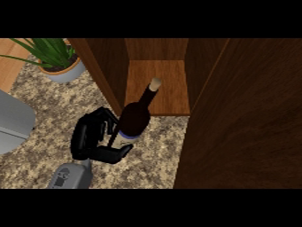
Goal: Pick up the wine, place it into the cabinet and close the cabinet
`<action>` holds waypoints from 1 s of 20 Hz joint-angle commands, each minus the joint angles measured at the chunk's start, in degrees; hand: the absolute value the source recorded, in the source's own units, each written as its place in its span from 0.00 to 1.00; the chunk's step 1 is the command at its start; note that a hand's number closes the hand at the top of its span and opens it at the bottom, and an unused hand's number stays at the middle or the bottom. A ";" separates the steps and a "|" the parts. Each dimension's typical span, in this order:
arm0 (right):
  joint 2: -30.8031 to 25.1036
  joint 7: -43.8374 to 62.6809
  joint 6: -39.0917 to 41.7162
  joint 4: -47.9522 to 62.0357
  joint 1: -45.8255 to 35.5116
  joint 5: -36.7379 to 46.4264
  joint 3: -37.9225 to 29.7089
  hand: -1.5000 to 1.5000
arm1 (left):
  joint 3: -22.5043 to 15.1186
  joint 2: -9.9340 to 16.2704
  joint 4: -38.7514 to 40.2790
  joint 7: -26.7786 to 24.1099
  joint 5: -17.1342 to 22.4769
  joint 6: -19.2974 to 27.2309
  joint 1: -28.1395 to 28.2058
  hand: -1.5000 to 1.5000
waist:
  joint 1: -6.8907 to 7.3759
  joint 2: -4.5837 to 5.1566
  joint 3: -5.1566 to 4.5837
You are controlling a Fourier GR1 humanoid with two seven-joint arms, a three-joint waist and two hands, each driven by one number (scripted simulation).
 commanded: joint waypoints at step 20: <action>1.94 1.22 0.47 -3.69 2.59 -2.14 1.35 0.00 | -6.41 0.07 -11.50 33.33 7.82 23.74 -23.97 1.00 | -0.28 0.21 -0.04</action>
